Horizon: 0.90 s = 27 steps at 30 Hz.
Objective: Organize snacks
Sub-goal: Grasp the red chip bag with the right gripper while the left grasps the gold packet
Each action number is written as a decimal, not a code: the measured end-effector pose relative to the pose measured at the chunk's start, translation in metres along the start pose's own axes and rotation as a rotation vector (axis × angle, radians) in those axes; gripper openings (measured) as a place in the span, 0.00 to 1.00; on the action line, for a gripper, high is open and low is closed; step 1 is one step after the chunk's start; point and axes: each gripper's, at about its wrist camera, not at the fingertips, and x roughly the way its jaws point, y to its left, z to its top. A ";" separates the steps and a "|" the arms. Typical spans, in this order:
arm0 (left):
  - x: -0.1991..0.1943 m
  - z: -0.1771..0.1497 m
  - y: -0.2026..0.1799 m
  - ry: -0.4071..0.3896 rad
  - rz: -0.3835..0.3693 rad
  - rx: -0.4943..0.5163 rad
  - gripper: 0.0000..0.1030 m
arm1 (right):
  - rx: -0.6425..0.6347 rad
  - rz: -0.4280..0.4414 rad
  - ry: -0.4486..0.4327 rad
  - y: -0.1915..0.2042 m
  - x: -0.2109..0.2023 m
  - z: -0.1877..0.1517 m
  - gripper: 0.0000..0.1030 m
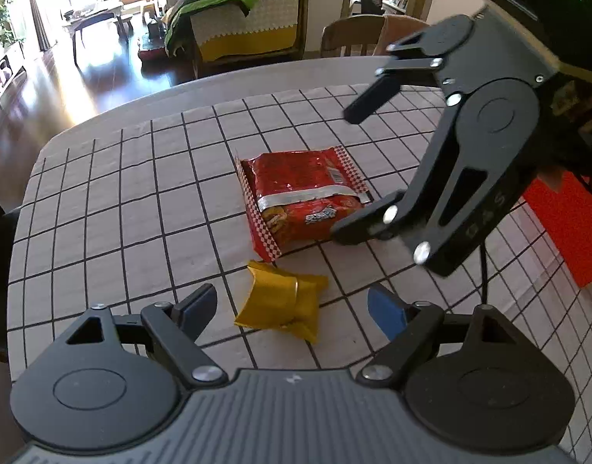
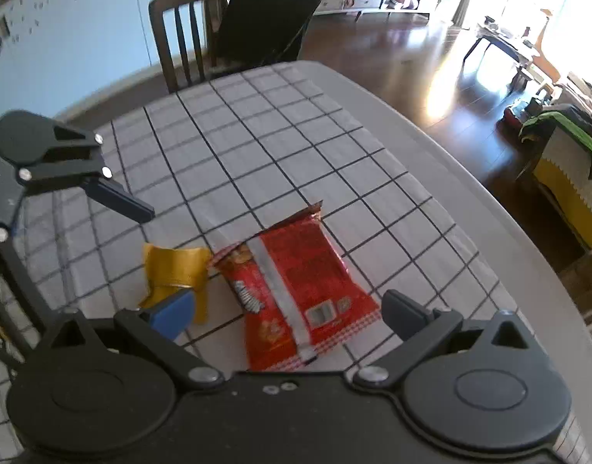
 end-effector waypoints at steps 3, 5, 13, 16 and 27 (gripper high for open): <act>0.009 0.002 0.001 0.020 -0.003 0.017 0.80 | -0.084 0.015 0.020 0.006 0.014 0.007 1.00; 0.015 0.003 0.002 0.033 -0.010 0.028 0.75 | -0.141 -0.002 0.028 0.010 0.023 0.009 1.00; 0.035 0.007 -0.001 0.076 -0.023 0.086 0.60 | -0.130 0.014 0.050 0.003 0.046 0.016 0.97; 0.038 0.009 -0.005 0.078 -0.007 0.114 0.59 | -0.109 0.032 0.053 0.002 0.049 0.014 0.91; 0.032 0.001 -0.009 0.061 0.020 0.085 0.42 | -0.009 -0.078 0.032 0.010 0.037 0.000 0.70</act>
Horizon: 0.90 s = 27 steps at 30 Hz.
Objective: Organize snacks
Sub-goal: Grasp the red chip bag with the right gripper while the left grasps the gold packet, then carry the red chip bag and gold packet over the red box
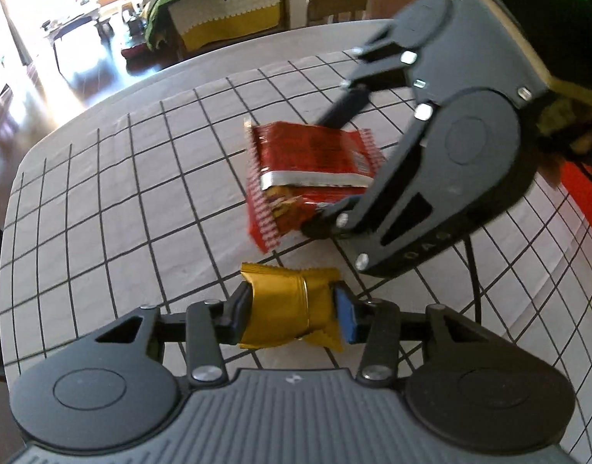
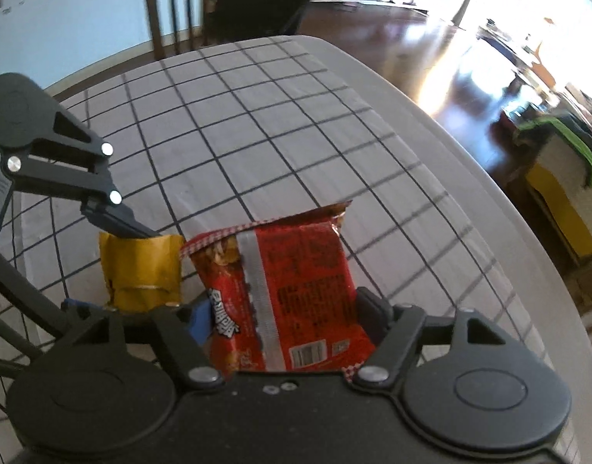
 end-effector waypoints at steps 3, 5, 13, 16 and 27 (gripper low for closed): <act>-0.007 -0.008 0.002 -0.003 0.016 -0.032 0.42 | 0.075 -0.033 0.007 0.002 -0.007 -0.008 0.70; -0.011 -0.012 0.003 -0.007 0.025 -0.059 0.42 | 0.132 -0.047 0.011 0.002 -0.013 -0.014 0.69; -0.049 -0.037 -0.005 -0.060 0.014 -0.140 0.42 | 0.359 -0.117 0.034 0.009 -0.053 -0.051 0.69; -0.066 -0.044 -0.015 -0.079 0.005 -0.153 0.42 | 0.421 -0.140 0.033 0.016 -0.075 -0.066 0.69; -0.127 -0.042 -0.048 -0.134 -0.068 -0.117 0.42 | 0.725 -0.176 0.029 0.031 -0.163 -0.121 0.69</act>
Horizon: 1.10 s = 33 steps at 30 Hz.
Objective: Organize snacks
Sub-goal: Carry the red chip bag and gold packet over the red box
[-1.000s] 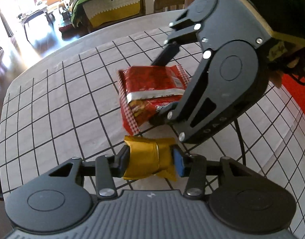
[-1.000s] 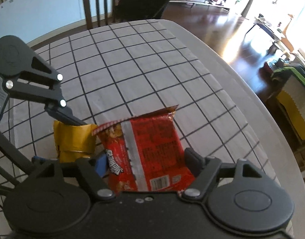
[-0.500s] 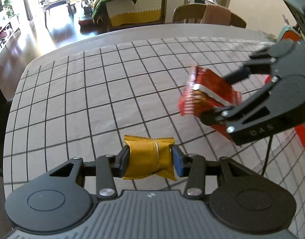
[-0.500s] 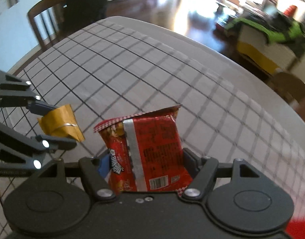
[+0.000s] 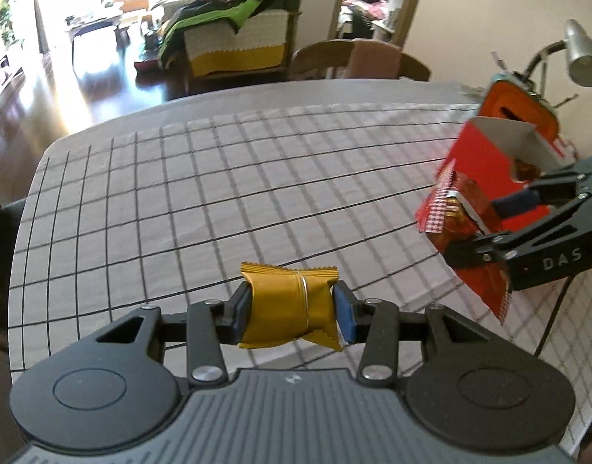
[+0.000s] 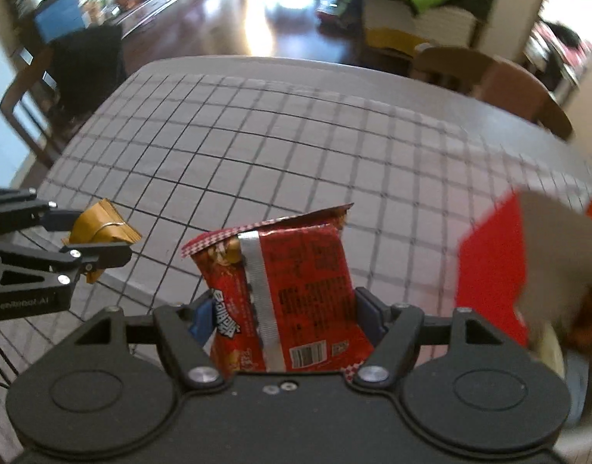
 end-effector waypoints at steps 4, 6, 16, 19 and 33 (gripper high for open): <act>-0.016 0.009 -0.021 -0.026 -0.026 0.029 0.42 | 0.068 -0.012 -0.032 -0.014 -0.032 -0.020 0.69; -0.022 0.013 -0.035 -0.043 -0.042 0.049 0.42 | 0.085 -0.015 -0.050 -0.022 -0.048 -0.029 0.69; -0.028 0.043 -0.119 -0.099 -0.077 0.092 0.42 | 0.093 -0.048 -0.121 -0.074 -0.098 -0.056 0.69; -0.024 0.052 -0.147 -0.107 -0.076 0.102 0.42 | 0.100 -0.064 -0.132 -0.098 -0.104 -0.061 0.69; 0.029 0.091 -0.257 -0.055 -0.077 0.114 0.42 | 0.177 -0.115 -0.142 -0.222 -0.107 -0.086 0.69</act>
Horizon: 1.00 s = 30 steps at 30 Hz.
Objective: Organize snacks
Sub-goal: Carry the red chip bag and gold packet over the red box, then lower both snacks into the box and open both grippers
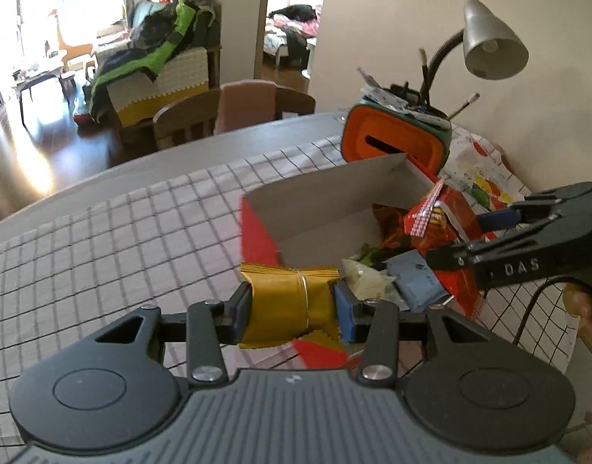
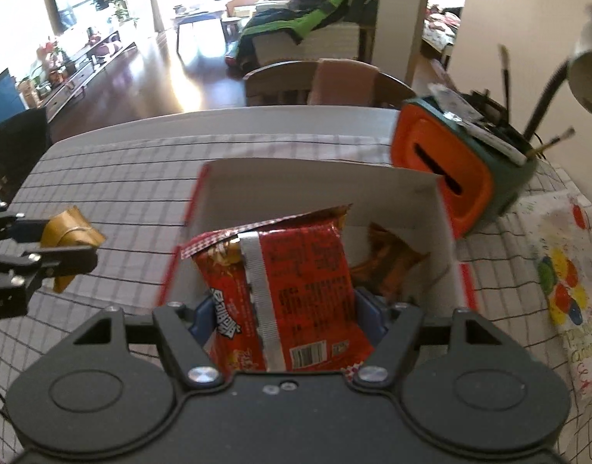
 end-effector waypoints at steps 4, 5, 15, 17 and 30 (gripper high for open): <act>0.024 0.007 -0.018 0.042 -0.007 -0.010 0.42 | 0.024 -0.030 0.002 -0.033 0.006 0.001 0.69; 0.030 0.009 -0.022 0.050 -0.004 -0.006 0.42 | 0.035 -0.034 0.004 -0.040 0.009 0.002 0.69; 0.088 0.011 -0.061 0.148 -0.002 0.052 0.42 | 0.083 -0.052 0.075 -0.074 0.054 0.001 0.69; 0.096 0.009 -0.066 0.156 -0.002 0.067 0.42 | 0.080 -0.045 0.089 -0.075 0.062 -0.002 0.69; 0.126 -0.003 -0.077 0.226 -0.003 0.115 0.43 | 0.052 -0.046 0.123 -0.075 0.086 -0.017 0.69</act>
